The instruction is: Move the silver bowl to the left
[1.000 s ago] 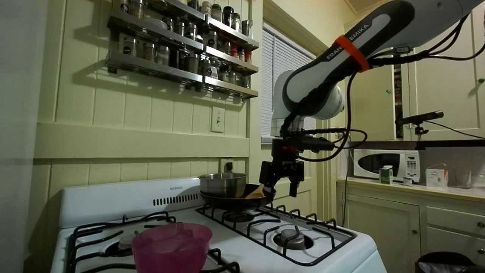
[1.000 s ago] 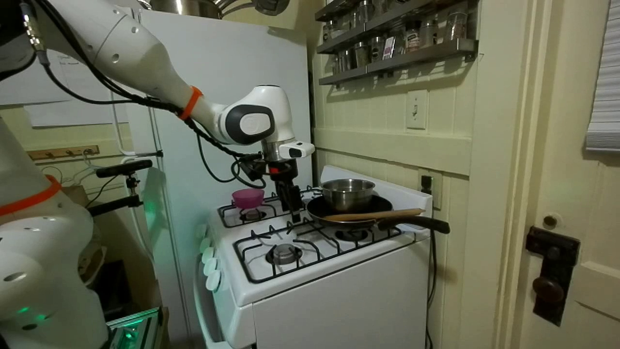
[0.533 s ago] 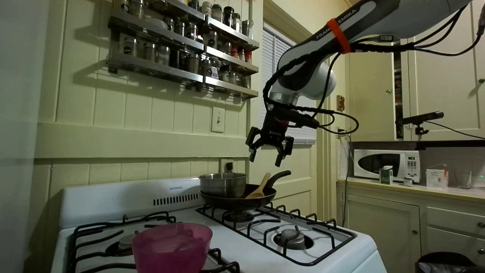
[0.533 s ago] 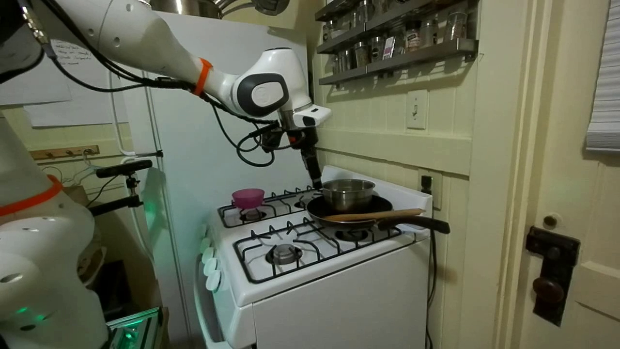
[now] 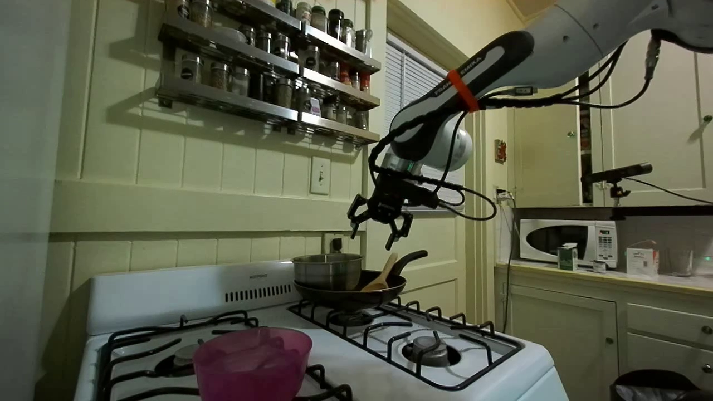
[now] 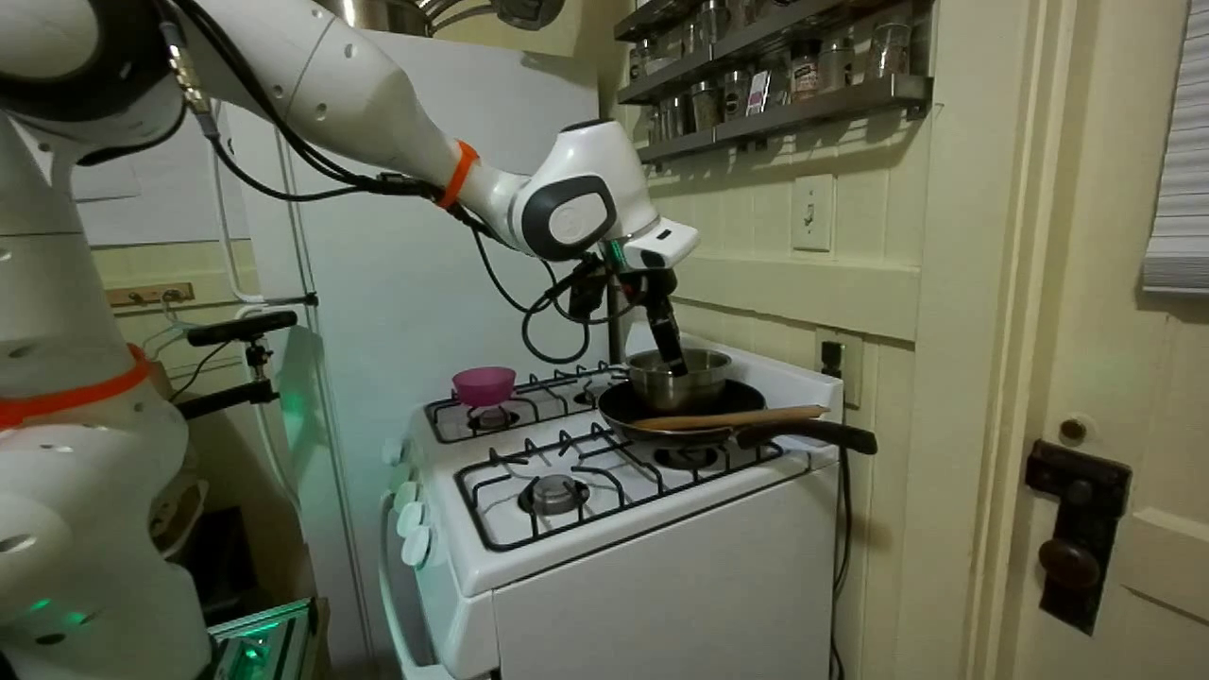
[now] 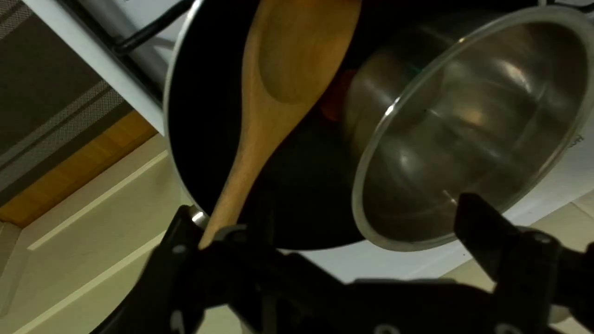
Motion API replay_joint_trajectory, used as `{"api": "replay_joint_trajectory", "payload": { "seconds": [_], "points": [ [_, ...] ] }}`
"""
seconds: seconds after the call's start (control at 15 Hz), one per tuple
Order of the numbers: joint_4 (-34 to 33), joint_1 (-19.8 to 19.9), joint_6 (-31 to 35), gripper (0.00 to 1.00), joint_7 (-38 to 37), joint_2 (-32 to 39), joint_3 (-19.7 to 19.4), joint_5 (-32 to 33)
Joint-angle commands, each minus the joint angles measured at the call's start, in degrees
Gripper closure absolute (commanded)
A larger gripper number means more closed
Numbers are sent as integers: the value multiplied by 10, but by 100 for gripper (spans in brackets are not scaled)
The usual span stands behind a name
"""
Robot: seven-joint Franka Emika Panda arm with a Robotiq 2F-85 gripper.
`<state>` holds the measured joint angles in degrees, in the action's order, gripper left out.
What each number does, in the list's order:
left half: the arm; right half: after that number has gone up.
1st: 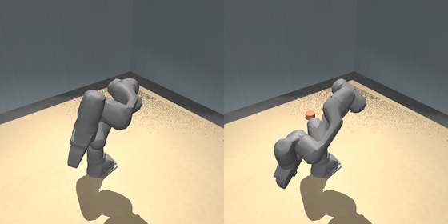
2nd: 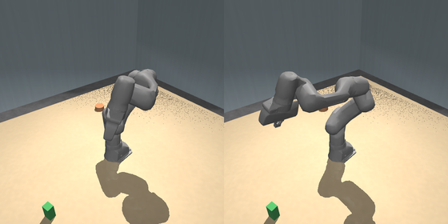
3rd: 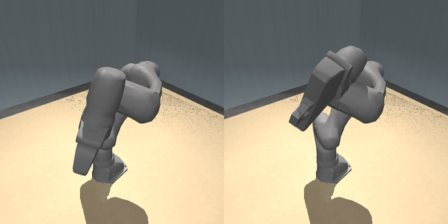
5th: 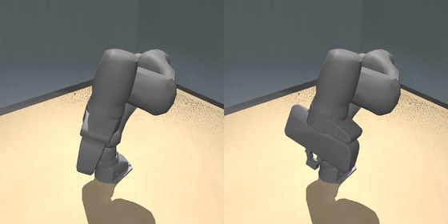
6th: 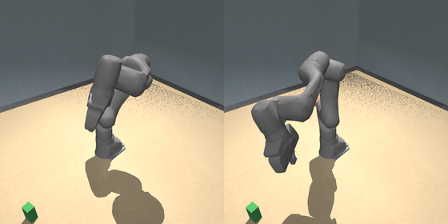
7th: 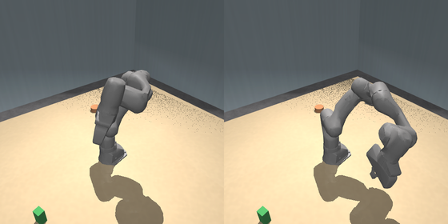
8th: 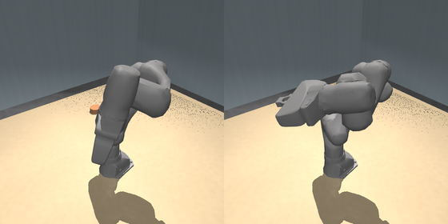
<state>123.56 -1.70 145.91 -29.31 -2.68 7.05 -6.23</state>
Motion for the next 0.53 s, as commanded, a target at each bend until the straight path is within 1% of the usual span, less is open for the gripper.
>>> {"api": "replay_joint_trajectory", "payload": {
  "seconds": [0.0,0.07,0.13,0.27,0.33,0.47],
  "points": [
    [-35,-13,26,0,-10,63,-6,-12],
    [-41,-15,28,0,-4,75,-8,-22],
    [-46,-17,30,7,3,85,-9,-32],
    [-56,-20,33,32,3,102,-10,-42],
    [-60,-21,32,42,10,108,-9,-51],
    [-66,-25,29,58,6,116,-11,-53]
  ]
}}
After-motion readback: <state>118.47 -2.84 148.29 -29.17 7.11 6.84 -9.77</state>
